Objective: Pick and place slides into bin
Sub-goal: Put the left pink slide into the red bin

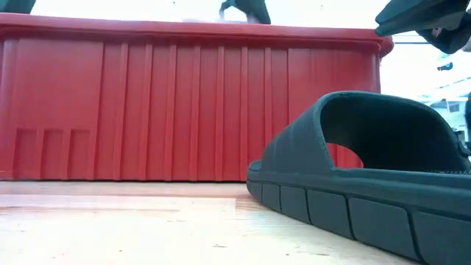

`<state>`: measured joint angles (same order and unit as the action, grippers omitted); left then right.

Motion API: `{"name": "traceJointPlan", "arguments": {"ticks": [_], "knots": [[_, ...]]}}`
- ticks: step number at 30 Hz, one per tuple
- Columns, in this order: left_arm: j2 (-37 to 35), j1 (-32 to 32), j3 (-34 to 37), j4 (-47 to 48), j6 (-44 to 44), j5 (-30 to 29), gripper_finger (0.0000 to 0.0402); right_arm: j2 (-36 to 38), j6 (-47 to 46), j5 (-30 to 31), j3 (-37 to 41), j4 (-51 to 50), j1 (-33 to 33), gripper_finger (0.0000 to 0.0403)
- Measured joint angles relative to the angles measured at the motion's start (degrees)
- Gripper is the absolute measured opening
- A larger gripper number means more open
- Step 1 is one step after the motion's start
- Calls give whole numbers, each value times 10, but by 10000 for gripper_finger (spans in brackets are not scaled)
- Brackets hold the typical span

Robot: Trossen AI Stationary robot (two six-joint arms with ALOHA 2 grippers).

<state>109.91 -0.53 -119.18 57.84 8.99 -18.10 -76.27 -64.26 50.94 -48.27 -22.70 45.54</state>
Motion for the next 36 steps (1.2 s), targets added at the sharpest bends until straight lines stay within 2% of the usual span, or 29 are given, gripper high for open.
{"name": "traceJointPlan", "arguments": {"ticks": [3,7,13,21,27,31,36], "knots": [[0,55,68,-91,-32,65,11,0,1,0,0,0,0,80],[0,115,150,-180,-54,119,12,0,-5,0,0,0,0,80],[0,184,249,-291,-48,207,11,0,-2,0,0,0,0,80],[-2,230,330,-366,-48,221,25,0,-1,0,0,0,0,80],[-2,234,337,-380,-41,219,33,0,0,0,0,0,0,80],[-2,234,338,-400,-42,218,57,0,0,0,0,0,0,80],[-1,235,338,-398,-57,219,107,0,-3,0,0,0,0,80]]}}
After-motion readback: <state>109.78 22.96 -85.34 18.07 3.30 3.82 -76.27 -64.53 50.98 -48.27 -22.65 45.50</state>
